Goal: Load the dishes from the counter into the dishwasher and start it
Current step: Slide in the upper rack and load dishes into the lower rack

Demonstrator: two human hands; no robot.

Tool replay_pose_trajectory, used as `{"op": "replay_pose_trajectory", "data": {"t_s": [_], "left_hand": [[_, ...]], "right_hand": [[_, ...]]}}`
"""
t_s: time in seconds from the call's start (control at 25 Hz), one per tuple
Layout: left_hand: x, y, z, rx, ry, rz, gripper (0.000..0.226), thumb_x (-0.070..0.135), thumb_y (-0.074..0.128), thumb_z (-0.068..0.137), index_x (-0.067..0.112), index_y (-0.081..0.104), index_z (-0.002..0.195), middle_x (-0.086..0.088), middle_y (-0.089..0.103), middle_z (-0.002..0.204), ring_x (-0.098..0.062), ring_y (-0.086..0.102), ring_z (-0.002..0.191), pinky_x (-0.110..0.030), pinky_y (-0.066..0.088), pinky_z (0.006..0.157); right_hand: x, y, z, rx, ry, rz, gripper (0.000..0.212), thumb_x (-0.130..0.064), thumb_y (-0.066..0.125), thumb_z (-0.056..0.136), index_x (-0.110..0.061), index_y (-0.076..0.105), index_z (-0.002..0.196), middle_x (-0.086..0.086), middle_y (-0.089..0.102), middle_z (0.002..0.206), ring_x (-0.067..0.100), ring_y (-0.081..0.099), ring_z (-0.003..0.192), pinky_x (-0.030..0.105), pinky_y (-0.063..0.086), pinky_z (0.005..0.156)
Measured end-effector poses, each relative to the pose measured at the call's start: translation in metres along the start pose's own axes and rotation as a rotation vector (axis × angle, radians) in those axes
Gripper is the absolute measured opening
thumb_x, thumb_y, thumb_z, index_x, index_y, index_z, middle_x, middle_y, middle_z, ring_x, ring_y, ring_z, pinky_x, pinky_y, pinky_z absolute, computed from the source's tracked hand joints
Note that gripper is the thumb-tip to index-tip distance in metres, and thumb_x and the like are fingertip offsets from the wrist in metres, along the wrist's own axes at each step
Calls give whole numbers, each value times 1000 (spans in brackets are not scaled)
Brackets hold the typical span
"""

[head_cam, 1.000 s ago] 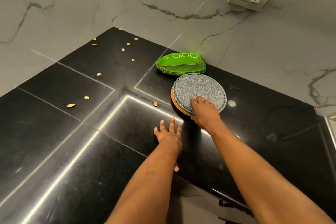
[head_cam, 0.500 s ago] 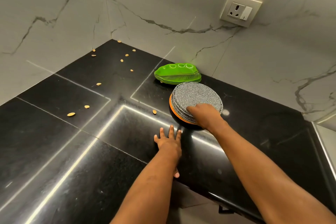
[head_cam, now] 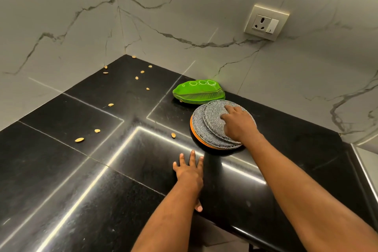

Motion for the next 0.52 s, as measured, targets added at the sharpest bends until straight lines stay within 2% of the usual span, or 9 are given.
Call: {"op": "replay_pose_trajectory", "data": {"t_s": [0.12,0.24,0.4,0.52], "left_hand": [[2,-1,2,-9,-8,2,118,29,73,87,22,-25,152,-10,-37,155,-48,-23,143,-65,3,116],[4,-4,5,-11,-19,5,119,26,74,86,21,-26,151,-12,-38,155,-49,-23,142,-66,4,115],[5,-2,6,-30,-26,20,129,29,80,80,20,-27,150,-13,-39,154,-51,-23,142,-67,4,114],[5,-1,6,-27,-25,36,136,33,84,74,19,-28,150,-14,-38,154,-51,-22,141,-68,4,114]], "right_hand": [[9,31,3,-195,105,234,61,-25,57,86,-21,35,142,10,35,149,33,35,134,52,40,104],[13,54,1,-310,151,322,78,-44,63,88,-26,20,151,11,22,158,34,32,139,51,35,109],[12,54,3,-346,94,303,93,-67,68,73,-21,32,146,14,48,141,34,49,125,44,43,99],[2,44,5,-330,47,238,87,-63,70,74,-20,37,142,15,57,129,36,54,116,44,47,93]]}}
Point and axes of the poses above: each hand's wrist, its own z-axis towards the middle knuckle, its own y-axis out of the palm, x = y × z, the point moved 6 cm from there along z, towards the middle knuckle
